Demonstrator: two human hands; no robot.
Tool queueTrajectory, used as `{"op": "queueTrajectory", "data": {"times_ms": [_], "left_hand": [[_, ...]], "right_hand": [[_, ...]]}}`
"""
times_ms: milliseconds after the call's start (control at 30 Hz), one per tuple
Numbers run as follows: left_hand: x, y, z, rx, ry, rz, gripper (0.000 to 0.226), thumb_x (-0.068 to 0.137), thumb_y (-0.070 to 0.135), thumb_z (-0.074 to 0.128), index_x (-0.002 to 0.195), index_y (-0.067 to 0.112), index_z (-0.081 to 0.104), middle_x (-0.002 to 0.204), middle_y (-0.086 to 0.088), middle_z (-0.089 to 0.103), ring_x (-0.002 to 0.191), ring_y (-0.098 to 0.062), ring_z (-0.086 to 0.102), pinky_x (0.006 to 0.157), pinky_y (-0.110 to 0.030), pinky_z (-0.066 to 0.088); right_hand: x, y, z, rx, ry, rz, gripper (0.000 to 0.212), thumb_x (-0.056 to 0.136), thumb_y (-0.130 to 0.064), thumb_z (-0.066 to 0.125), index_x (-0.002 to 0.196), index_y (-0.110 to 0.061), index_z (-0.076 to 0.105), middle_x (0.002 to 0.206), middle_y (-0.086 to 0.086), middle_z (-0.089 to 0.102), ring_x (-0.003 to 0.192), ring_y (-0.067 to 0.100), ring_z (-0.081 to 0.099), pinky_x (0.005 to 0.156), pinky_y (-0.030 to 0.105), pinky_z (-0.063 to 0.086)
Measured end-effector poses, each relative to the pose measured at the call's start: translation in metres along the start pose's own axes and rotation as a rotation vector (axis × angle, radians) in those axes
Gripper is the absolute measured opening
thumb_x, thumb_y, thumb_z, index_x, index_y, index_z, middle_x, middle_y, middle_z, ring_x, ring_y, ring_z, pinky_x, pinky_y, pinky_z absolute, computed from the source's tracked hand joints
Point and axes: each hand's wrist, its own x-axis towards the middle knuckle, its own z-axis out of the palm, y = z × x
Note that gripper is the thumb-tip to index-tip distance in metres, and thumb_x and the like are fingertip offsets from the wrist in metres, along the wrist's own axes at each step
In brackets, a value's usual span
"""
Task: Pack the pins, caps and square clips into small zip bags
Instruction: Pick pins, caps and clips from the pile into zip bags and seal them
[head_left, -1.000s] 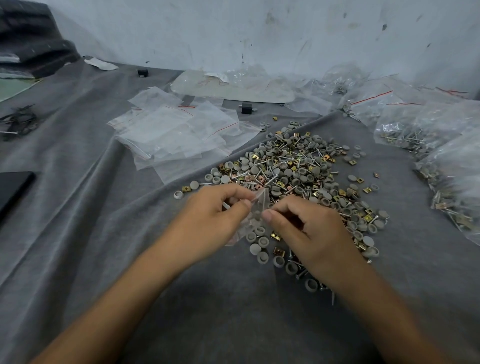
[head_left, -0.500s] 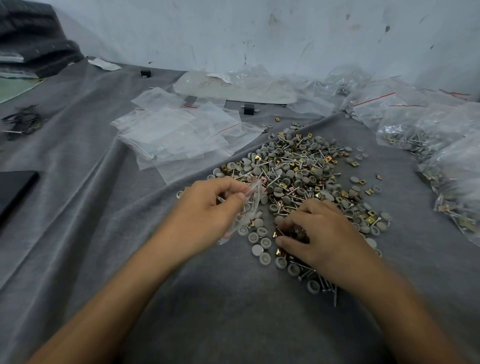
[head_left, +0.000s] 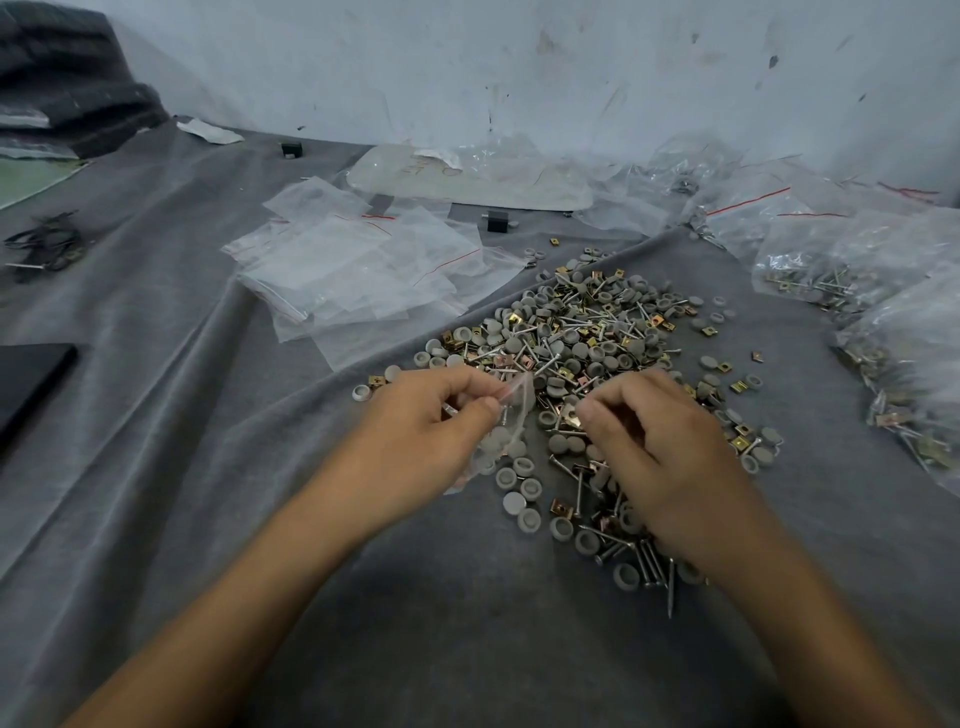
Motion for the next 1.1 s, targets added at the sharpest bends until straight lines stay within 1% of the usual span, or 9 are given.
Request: {"op": "queueTrajectory", "data": {"times_ms": [333, 400, 467, 600, 733, 833, 900, 967, 1100], "left_hand": [[-0.003, 0.002, 0.007, 0.108, -0.026, 0.063, 0.016, 0.101, 0.024, 0.061, 0.105, 0.032, 0.074, 0.066, 0.021, 0.066, 0.051, -0.009, 0.064, 0.055, -0.038, 0.06], [-0.004, 0.004, 0.006, 0.128, -0.014, 0.076, 0.017, 0.1, 0.024, 0.062, 0.104, 0.033, 0.075, 0.066, 0.021, 0.066, 0.05, -0.008, 0.063, 0.054, -0.033, 0.058], [-0.005, 0.007, 0.005, 0.16, -0.014, 0.101, 0.019, 0.1, 0.023, 0.062, 0.1, 0.035, 0.076, 0.066, 0.022, 0.065, 0.05, -0.005, 0.06, 0.051, -0.027, 0.052], [-0.006, 0.011, 0.001, 0.127, -0.045, 0.12, 0.016, 0.099, 0.023, 0.064, 0.099, 0.028, 0.079, 0.063, 0.022, 0.065, 0.048, 0.002, 0.052, 0.05, -0.017, 0.042], [-0.006, 0.017, -0.003, 0.018, -0.063, 0.114, 0.034, 0.102, 0.042, 0.051, 0.099, 0.022, 0.078, 0.07, 0.0, 0.07, 0.058, -0.009, 0.058, 0.054, -0.034, 0.049], [-0.005, 0.016, -0.013, -0.034, -0.004, 0.055, 0.051, 0.1, 0.061, 0.037, 0.103, 0.031, 0.078, 0.091, 0.006, 0.076, 0.078, -0.01, 0.07, 0.07, -0.024, 0.056], [-0.004, 0.014, -0.019, -0.023, -0.083, 0.059, 0.055, 0.096, 0.074, 0.033, 0.111, 0.04, 0.074, 0.106, 0.015, 0.076, 0.097, -0.004, 0.07, 0.085, -0.029, 0.055], [-0.005, 0.015, -0.019, -0.032, -0.22, 0.098, 0.052, 0.085, 0.078, 0.05, 0.121, 0.045, 0.067, 0.118, 0.02, 0.072, 0.11, -0.001, 0.067, 0.092, -0.03, 0.055], [-0.005, 0.005, -0.014, 0.081, -0.31, 0.073, 0.045, 0.084, 0.046, 0.079, 0.125, 0.035, 0.064, 0.115, 0.012, 0.072, 0.107, -0.007, 0.068, 0.093, -0.038, 0.057]], "right_hand": [[-0.005, -0.019, 0.021, 0.089, 0.034, -0.086, 0.019, 0.1, -0.036, 0.055, 0.093, -0.023, 0.067, 0.091, -0.013, 0.056, 0.084, 0.006, 0.056, 0.07, 0.013, 0.04], [-0.004, -0.017, 0.02, 0.082, 0.047, -0.115, 0.012, 0.102, -0.023, 0.054, 0.103, -0.026, 0.066, 0.101, -0.012, 0.055, 0.092, 0.003, 0.055, 0.076, 0.01, 0.039], [-0.005, -0.014, 0.02, -0.005, 0.016, -0.172, 0.023, 0.097, -0.014, 0.054, 0.111, -0.028, 0.067, 0.118, -0.006, 0.05, 0.103, 0.009, 0.049, 0.085, 0.011, 0.035], [-0.008, -0.01, 0.023, -0.176, -0.085, -0.203, 0.025, 0.094, -0.012, 0.064, 0.115, -0.026, 0.07, 0.146, -0.001, 0.043, 0.125, 0.02, 0.039, 0.092, 0.018, 0.031], [-0.003, -0.014, 0.022, 0.029, -0.021, -0.151, 0.015, 0.094, -0.023, 0.068, 0.107, -0.019, 0.074, 0.127, -0.009, 0.061, 0.123, 0.01, 0.053, 0.101, 0.022, 0.042], [0.0, -0.017, 0.016, 0.196, 0.082, -0.085, 0.018, 0.091, -0.038, 0.068, 0.098, -0.023, 0.075, 0.106, -0.018, 0.067, 0.105, 0.003, 0.063, 0.09, 0.016, 0.046], [0.0, -0.017, 0.012, 0.309, 0.128, -0.016, 0.012, 0.09, -0.038, 0.07, 0.093, -0.026, 0.072, 0.093, -0.014, 0.069, 0.089, 0.008, 0.068, 0.078, 0.022, 0.052], [0.0, -0.017, 0.011, 0.401, 0.168, 0.031, 0.01, 0.09, -0.037, 0.072, 0.088, -0.027, 0.071, 0.084, -0.008, 0.07, 0.076, 0.009, 0.067, 0.066, 0.022, 0.052], [0.003, -0.02, 0.009, 0.758, 0.175, 0.199, 0.014, 0.085, -0.036, 0.073, 0.083, -0.022, 0.073, 0.076, -0.001, 0.072, 0.07, 0.01, 0.067, 0.067, 0.023, 0.056]]}}
